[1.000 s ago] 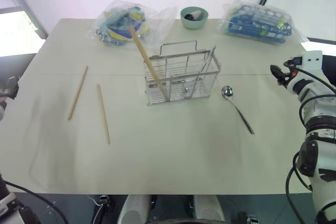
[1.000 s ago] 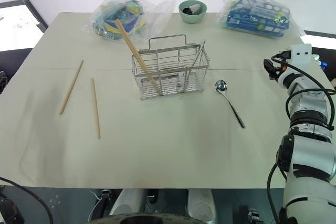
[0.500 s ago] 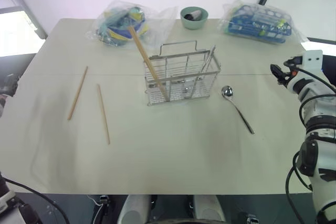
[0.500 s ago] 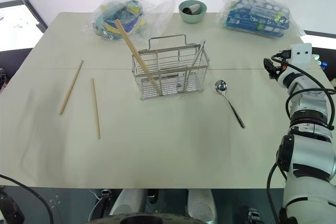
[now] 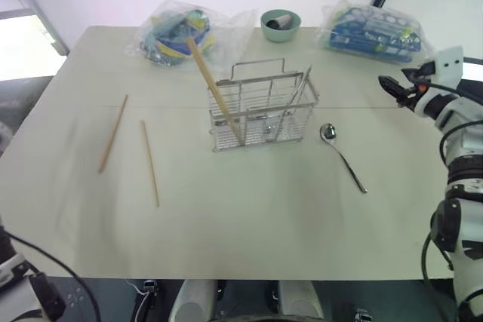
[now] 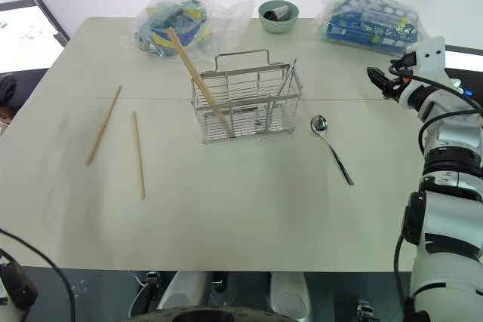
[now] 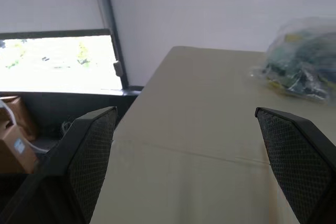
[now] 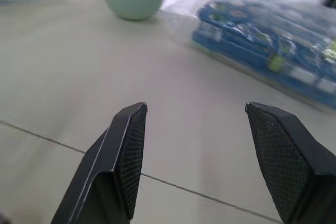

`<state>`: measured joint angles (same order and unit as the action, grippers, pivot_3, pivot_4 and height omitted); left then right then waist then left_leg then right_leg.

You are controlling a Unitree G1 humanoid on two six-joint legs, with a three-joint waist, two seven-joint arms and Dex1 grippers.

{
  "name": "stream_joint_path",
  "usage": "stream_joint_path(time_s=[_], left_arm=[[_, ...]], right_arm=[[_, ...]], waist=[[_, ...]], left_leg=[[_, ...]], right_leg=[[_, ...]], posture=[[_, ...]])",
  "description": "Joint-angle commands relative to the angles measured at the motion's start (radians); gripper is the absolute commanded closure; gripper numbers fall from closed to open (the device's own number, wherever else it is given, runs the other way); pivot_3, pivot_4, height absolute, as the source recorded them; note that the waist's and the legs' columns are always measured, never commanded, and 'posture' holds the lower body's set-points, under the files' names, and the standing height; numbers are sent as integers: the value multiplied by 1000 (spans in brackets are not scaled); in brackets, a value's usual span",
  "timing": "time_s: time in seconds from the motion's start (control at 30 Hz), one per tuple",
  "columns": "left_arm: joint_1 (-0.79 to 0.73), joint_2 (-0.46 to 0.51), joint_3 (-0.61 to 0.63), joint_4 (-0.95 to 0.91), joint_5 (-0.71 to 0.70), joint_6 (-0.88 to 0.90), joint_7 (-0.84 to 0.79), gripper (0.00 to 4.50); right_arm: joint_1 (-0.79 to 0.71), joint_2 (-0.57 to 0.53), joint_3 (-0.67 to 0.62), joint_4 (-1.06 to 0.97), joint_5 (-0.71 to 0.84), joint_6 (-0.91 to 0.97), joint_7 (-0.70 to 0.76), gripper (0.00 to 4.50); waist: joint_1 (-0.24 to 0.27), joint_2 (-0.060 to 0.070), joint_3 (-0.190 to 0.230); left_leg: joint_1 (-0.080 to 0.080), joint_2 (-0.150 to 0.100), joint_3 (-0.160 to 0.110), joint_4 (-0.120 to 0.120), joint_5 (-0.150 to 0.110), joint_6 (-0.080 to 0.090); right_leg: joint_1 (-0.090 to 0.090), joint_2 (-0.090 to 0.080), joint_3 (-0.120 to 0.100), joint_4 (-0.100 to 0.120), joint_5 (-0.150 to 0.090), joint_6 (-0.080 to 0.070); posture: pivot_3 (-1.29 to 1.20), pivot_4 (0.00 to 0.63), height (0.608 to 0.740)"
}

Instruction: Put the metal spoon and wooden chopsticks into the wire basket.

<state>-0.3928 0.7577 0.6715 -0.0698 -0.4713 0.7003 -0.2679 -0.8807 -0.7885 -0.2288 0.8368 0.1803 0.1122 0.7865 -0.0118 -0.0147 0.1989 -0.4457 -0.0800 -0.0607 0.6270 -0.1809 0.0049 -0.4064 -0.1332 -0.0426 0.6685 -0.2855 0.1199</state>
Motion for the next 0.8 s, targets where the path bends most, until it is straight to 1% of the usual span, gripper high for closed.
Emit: stream_joint_path(time_s=[0.03,0.17,0.3,0.4,0.47,0.5,0.63,0.7,0.8], left_arm=[[-61,18,-24,-121,-125,65,-69,76],[-99,25,-60,-247,-302,169,-155,76],[-46,58,-75,-403,-510,249,-288,76],[1,88,-90,-489,-652,291,-353,76],[23,111,-119,-524,-699,300,-379,76],[34,120,-152,-541,-687,295,-391,76],[67,140,-265,-584,-627,257,-412,76],[76,140,-357,-609,-564,228,-427,76],[69,140,-434,-618,-509,199,-442,76]], right_arm=[[50,-48,24,-200,41,120,113,1432],[123,-89,65,-386,72,302,212,1432],[202,-143,107,-552,94,437,291,1432],[256,-160,111,-659,123,534,302,1432],[287,-160,113,-714,136,589,294,1432],[306,-159,116,-738,139,611,287,1432],[362,-153,122,-798,149,664,268,1432],[406,-133,133,-828,149,678,245,1432],[430,-102,140,-828,147,680,208,1432]], waist=[[2,0,0],[0,0,0],[-6,0,0],[-5,1,0],[-4,1,0],[-1,1,0],[4,1,0],[7,1,0],[7,1,0]], left_leg=[[0,0,0,0,0,0],[0,0,0,1,0,0],[0,1,0,0,0,1],[0,2,1,0,-1,1],[0,3,1,0,0,1],[0,4,1,1,0,1],[0,3,1,1,-1,1],[0,3,1,1,-1,1],[-1,3,2,1,-1,1]], right_leg=[[0,0,0,0,0,0],[0,0,0,0,1,0],[0,-1,1,0,1,0],[-1,-1,1,-1,1,-1],[0,0,1,-2,1,-2],[0,0,1,-2,0,-5],[1,-1,2,-4,0,-7],[1,-1,2,-5,0,-7],[1,-1,2,-6,0,-7]], posture=[[0,150,697],[0,150,697],[0,150,697],[0,150,697],[0,150,697],[0,150,697],[0,150,697],[0,150,697],[0,150,697]])
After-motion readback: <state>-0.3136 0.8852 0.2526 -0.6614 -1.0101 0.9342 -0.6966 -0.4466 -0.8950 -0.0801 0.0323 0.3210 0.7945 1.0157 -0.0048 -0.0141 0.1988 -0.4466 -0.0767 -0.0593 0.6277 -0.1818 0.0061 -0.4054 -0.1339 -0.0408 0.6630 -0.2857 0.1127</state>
